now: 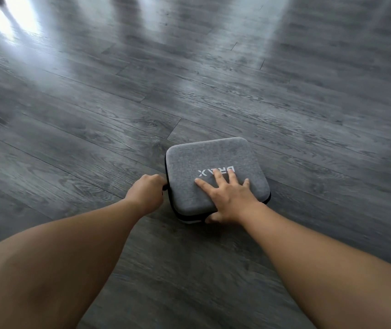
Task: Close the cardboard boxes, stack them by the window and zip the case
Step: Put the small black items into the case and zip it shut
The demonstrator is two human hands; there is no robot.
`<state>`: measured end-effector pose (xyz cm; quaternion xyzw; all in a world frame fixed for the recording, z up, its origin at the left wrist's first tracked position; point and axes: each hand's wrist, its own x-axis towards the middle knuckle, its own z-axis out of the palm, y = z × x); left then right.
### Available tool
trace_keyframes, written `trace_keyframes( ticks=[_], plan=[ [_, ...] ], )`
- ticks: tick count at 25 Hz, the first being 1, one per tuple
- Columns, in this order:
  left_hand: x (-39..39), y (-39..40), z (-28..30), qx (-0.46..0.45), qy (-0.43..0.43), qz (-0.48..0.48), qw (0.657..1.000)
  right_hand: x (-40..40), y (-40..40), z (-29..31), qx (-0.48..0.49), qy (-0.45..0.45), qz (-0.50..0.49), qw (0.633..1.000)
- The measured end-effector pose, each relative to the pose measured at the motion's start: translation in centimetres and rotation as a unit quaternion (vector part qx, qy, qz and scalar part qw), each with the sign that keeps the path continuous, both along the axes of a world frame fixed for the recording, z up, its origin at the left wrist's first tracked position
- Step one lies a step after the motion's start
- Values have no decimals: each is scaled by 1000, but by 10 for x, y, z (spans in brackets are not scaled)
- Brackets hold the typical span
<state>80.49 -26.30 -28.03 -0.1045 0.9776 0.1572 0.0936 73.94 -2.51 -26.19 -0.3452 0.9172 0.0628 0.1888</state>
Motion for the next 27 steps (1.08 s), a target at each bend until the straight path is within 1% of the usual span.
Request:
trace_keyframes(
  ticks=[3,7,10,12,15,17,19,21,23,25,27],
  plan=[
    [3,1,3,9,11,11,1000,4,-1,-7,-7,16,-34,999],
    [16,21,3,21,-10,-55,998,1,-12,-2,-9,13,-143,990],
    [19,30,5,3,-26,-53,998,1,-19,5,9,26,-153,988],
    [14,26,12,-33,-34,-44,998,8,-16,7,20,63,-119,991],
    [6,8,22,-54,-32,5,998,26,-2,1,23,122,-10,992],
    [4,-2,25,-52,-27,34,998,33,8,-2,7,120,56,991],
    [3,-5,23,-42,-19,60,997,34,16,-5,-9,101,86,991],
    [2,-2,21,-33,-14,68,997,35,19,-8,-20,64,59,996],
    [3,3,20,-27,-15,67,997,38,20,-15,-40,20,-10,999],
    [6,7,19,-24,-23,65,997,39,19,-20,-54,5,-54,997],
    [10,12,17,-21,-31,36,999,38,11,-22,-67,-5,-79,995]
  ],
)
